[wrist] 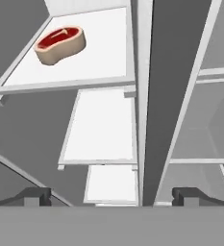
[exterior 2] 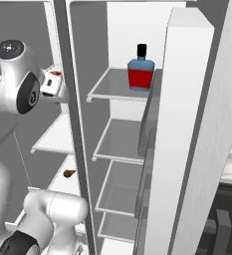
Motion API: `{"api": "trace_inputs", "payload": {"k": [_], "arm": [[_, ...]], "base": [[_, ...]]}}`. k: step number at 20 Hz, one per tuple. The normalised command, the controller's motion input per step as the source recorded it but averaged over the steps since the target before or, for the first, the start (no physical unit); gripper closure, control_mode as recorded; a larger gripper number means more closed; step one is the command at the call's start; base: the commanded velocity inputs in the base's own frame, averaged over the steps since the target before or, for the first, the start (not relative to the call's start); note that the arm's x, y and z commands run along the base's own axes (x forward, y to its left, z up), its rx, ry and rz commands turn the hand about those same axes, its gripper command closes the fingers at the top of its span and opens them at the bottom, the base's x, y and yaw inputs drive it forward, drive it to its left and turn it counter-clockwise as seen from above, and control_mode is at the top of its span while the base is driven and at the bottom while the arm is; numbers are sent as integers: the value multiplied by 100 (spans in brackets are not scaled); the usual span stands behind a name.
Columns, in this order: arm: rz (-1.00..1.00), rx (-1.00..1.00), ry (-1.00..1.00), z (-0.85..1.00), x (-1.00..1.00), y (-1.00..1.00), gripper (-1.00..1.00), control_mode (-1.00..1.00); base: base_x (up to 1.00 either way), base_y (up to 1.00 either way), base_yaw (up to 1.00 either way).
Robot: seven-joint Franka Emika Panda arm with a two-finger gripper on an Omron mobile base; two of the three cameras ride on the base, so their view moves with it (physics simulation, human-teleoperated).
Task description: Pick up the frozen steak from the freezer, place it on any shelf in the fridge, and close the fridge and freezer doors when done.
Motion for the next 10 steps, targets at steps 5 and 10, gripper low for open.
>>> {"api": "trace_inputs", "payload": {"k": [5, 10], "arm": [[0, 7, 19, 25, 9, 0, -100, -100], [0, 2, -2, -6, 6, 8, -100, -100]], "base": [[0, 0, 0], [0, 0, 0]]}}
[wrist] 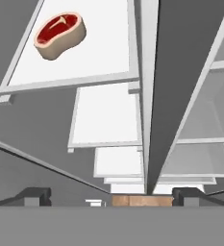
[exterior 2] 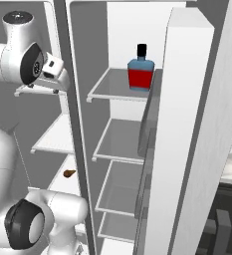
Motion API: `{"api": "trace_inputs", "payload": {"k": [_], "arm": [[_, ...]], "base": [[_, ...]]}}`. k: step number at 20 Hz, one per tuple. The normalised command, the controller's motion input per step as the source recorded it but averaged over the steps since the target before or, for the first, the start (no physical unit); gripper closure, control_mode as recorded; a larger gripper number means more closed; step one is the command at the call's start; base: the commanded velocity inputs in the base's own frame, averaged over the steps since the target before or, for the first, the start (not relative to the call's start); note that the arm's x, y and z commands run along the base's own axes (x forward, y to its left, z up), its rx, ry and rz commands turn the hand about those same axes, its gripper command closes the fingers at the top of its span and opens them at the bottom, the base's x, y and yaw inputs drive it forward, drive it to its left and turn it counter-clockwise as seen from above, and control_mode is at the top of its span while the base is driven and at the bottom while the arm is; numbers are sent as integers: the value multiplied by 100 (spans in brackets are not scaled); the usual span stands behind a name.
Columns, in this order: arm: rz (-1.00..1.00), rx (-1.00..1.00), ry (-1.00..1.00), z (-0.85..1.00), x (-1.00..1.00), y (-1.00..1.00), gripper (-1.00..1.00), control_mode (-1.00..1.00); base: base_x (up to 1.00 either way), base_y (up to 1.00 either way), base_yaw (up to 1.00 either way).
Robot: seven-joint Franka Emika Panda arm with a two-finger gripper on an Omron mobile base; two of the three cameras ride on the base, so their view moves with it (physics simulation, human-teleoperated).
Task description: Pick up the frozen steak from the freezer, place it on any shelf in the fridge, and close the fridge and freezer doors when done.
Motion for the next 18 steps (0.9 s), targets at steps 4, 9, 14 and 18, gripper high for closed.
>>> {"api": "trace_inputs", "payload": {"k": [4, 9, 14, 18], "arm": [[0, 9, -15, -8, 39, 22, -100, -100], [-1, 5, -11, -8, 60, 59, -100, -100], [0, 0, 0, 0, 54, 59, -100, -100], [0, 0, 2, -3, 71, 17, -100, -100]], "base": [[0, 0, 0], [0, 0, 0], [0, 0, 0], [0, 0, 0]]}}
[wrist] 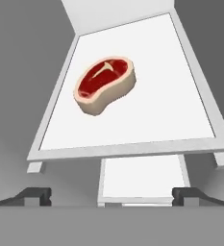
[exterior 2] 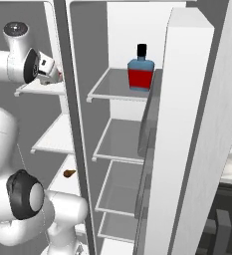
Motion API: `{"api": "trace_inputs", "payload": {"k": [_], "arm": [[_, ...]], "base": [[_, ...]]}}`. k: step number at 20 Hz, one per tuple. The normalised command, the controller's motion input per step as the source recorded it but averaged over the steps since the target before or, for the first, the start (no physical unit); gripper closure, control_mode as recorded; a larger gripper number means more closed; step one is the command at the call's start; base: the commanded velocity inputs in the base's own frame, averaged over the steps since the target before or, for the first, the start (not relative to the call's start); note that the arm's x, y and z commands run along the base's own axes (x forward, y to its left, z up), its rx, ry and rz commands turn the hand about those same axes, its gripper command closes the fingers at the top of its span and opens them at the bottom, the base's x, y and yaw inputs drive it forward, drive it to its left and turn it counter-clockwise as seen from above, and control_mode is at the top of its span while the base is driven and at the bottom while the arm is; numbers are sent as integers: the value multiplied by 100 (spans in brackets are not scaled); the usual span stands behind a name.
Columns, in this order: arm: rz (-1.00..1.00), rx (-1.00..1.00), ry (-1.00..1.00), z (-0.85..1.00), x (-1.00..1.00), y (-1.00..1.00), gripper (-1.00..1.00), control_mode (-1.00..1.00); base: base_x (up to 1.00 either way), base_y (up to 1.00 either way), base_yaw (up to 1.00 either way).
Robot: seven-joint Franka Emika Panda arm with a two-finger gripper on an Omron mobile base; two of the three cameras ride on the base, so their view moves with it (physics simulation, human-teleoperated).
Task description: Pick up the frozen steak from the freezer, place it on any shelf in the fridge, and close the fridge and freezer doors when done.
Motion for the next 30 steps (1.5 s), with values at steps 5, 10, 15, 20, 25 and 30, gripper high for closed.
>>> {"api": "trace_inputs", "payload": {"k": [5, 10, 15, 20, 25, 30], "arm": [[0, 0, 2, -19, 69, 10, -100, -100], [-2, 0, 0, -15, 56, 29, -100, -100], [-9, 0, 0, -9, 25, 41, -100, -100], [-12, 0, 0, -16, 12, 5, -100, -100], [-12, 0, 0, -22, 9, 1, -100, -100], [-15, 0, 3, -35, 11, 14, -100, -100]], "base": [[0, 0, 0], [0, 0, 0], [0, 0, 0], [0, 0, 0], [0, 0, 0], [0, 0, 0]]}}
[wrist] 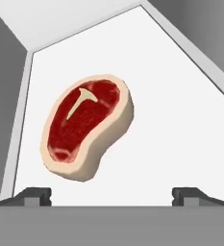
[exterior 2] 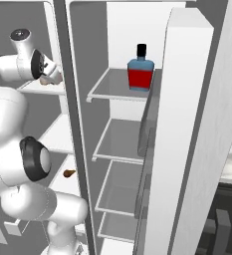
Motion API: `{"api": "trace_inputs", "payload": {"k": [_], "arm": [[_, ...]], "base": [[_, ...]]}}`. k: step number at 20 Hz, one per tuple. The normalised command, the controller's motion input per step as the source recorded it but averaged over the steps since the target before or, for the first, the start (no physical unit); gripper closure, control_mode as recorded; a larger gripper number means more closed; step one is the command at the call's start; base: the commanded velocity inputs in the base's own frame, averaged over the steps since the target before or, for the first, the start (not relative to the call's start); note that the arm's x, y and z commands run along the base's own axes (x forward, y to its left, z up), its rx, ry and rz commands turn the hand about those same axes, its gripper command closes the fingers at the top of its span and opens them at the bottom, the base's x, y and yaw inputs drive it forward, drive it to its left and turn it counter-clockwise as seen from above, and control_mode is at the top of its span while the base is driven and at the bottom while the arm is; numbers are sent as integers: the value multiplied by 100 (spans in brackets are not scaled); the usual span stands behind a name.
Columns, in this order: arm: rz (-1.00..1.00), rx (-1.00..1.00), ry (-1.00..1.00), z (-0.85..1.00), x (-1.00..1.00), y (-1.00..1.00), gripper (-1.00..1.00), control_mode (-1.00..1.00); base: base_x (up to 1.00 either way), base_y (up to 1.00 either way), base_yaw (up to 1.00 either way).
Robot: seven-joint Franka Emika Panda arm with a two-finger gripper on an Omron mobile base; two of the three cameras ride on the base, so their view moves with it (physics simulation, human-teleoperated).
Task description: Pick up the frozen steak from the freezer, place it on any shelf in the fridge, and close the fridge and freezer doors when done.
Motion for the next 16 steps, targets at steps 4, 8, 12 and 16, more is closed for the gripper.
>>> {"api": "trace_inputs", "payload": {"k": [4, 8, 12, 16], "arm": [[-3, 0, 16, -12, 54, -4, -100, -100], [-2, 3, 7, 0, 39, 4, -100, -100], [-2, 1, 1, 10, 31, 42, -100, -100], [-3, 0, 0, 6, 15, 58, -100, -100]], "base": [[0, 0, 0], [0, 0, 0], [0, 0, 0], [0, 0, 0]]}}
